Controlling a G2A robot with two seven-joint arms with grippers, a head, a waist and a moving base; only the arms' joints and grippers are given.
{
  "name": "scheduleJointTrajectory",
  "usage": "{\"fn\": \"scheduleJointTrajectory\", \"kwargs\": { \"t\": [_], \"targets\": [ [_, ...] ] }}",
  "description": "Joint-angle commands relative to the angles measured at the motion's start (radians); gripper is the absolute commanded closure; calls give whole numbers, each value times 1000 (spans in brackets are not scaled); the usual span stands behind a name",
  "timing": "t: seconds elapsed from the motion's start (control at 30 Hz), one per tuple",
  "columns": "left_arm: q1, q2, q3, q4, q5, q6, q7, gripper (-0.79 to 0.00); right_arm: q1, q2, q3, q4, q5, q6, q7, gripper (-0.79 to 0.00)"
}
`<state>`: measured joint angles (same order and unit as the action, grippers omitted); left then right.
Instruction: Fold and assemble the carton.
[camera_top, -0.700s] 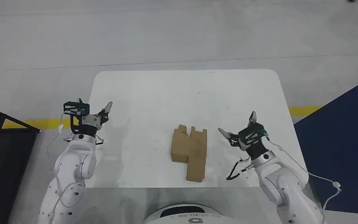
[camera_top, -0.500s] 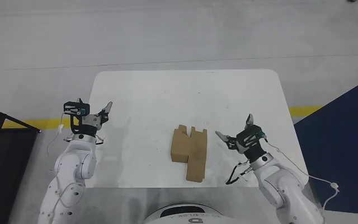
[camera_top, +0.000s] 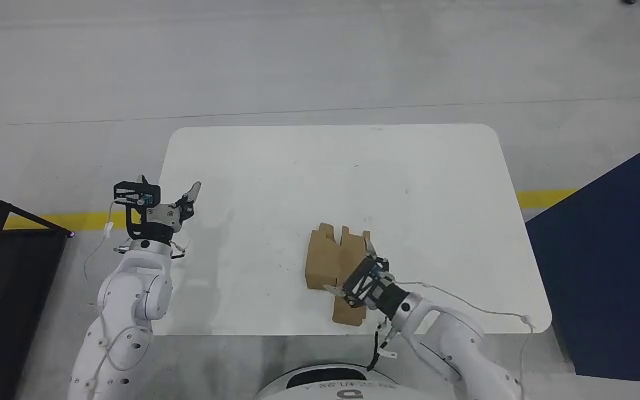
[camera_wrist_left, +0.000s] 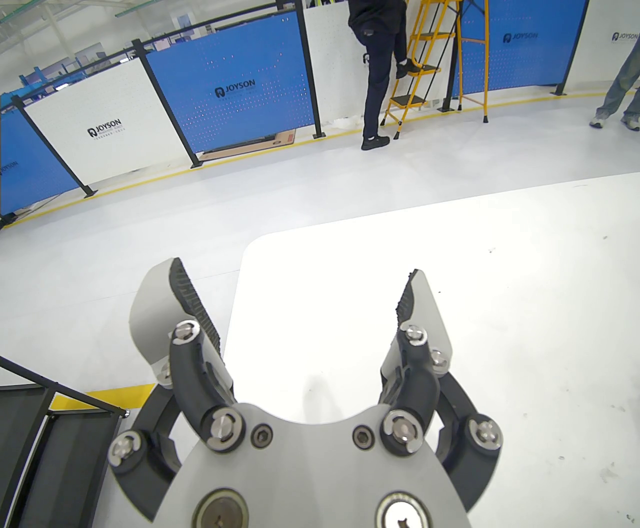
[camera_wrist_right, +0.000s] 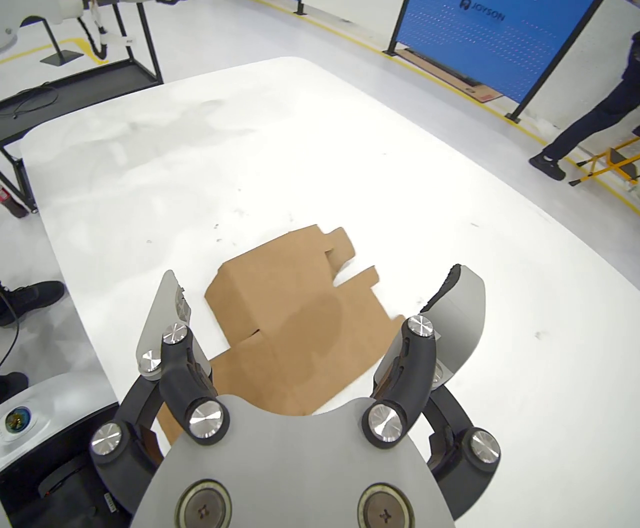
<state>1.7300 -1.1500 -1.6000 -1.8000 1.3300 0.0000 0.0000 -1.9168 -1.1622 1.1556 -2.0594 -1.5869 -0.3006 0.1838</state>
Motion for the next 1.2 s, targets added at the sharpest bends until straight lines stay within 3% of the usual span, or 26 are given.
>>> {"fn": "scheduleJointTrajectory", "kwargs": {
  "t": [0.0,0.27,0.73,1.0,1.17],
  "targets": [
    [0,0,0,0,0,0,0,-785,13,-2,-31,20,-33,2,31,-785],
    [0,0,0,0,0,0,0,-785,57,0,-57,114,-81,-25,94,-785],
    [0,0,0,0,0,0,0,-785,-30,43,194,120,-132,-38,90,-785],
    [0,0,0,0,0,0,0,-785,-65,56,193,67,-243,-99,40,-782],
    [0,0,0,0,0,0,0,-785,-73,59,180,59,-274,-109,37,-496]
  ]
}}
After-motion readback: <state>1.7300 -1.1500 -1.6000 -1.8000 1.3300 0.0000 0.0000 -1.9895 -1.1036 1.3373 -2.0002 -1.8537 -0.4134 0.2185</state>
